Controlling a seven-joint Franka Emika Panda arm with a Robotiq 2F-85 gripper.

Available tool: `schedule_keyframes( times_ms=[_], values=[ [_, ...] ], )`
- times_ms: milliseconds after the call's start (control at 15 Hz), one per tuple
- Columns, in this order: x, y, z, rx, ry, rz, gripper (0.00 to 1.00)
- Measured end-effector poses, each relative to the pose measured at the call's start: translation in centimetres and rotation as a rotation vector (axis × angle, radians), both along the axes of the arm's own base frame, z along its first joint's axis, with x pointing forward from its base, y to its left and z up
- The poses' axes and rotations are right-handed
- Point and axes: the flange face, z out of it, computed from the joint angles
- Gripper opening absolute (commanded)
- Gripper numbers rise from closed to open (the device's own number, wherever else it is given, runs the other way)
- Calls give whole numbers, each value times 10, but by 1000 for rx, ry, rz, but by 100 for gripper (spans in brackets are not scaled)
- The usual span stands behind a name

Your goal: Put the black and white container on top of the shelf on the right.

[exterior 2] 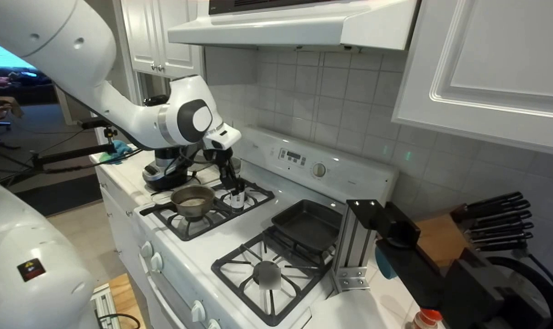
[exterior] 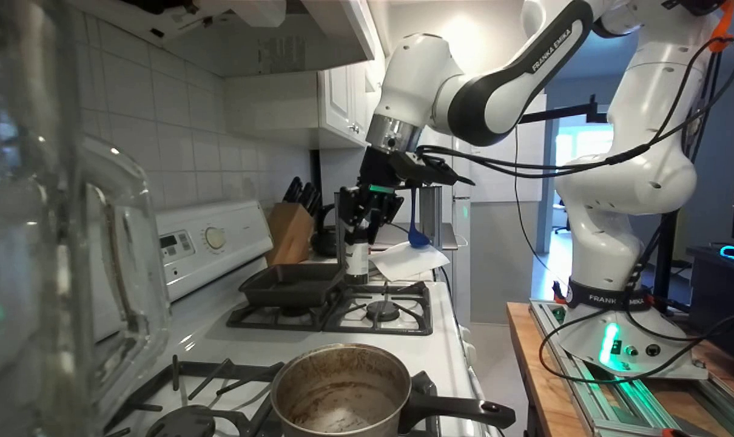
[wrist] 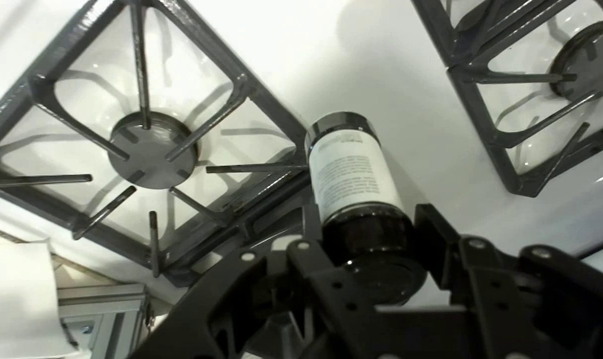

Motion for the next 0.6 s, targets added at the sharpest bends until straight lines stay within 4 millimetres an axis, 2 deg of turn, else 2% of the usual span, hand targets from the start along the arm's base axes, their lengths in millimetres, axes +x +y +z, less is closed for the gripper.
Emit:
schedule_keyframes(
  times_ms=[133, 267, 400, 600],
  values=[
    [-4, -14, 19, -18, 31, -2, 25],
    [-2, -37, 37, -3, 66, -3, 25],
    [5, -68, 53, 15, 101, -13, 25],
    [17, -125, 74, 17, 146, -50, 25]
  ],
)
